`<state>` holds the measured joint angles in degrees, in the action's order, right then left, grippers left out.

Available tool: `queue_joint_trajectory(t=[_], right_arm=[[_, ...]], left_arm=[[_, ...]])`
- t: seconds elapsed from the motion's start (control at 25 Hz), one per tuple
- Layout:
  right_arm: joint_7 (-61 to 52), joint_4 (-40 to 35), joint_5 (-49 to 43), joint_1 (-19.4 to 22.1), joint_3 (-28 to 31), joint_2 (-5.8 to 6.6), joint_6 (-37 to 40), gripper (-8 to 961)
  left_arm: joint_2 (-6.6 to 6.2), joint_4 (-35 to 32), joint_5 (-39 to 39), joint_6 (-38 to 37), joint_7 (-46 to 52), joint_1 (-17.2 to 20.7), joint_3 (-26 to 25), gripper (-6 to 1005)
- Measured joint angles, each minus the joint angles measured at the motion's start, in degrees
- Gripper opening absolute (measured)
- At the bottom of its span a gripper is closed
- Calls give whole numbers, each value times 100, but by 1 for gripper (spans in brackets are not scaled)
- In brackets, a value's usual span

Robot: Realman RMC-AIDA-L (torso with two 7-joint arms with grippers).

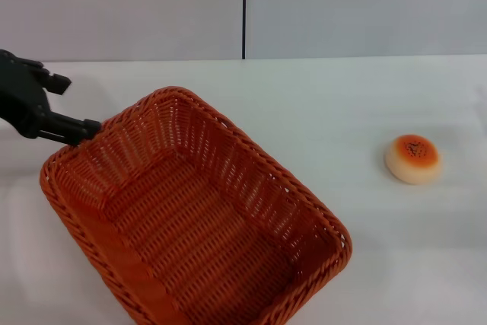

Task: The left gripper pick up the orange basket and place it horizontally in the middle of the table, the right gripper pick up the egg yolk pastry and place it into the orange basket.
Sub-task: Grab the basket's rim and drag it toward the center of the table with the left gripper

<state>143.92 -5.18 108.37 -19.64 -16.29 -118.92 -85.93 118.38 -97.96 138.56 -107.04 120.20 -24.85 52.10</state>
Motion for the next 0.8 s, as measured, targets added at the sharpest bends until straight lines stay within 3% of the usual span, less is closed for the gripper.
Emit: queue_joint_trajectory(t=[0.32,0.52,0.8], right_arm=[[23,23,0,-58,74,-8,54,579],[34,26,0,-47,73,-8,65,578],[26,15,0,-7,73,-4,137,579]], left_arm=[[9,613,29,642,96,40,667,790],[20,823,170,1120,107,61,1089,732],[19,1097,248,1508,110,11,1210,727]])
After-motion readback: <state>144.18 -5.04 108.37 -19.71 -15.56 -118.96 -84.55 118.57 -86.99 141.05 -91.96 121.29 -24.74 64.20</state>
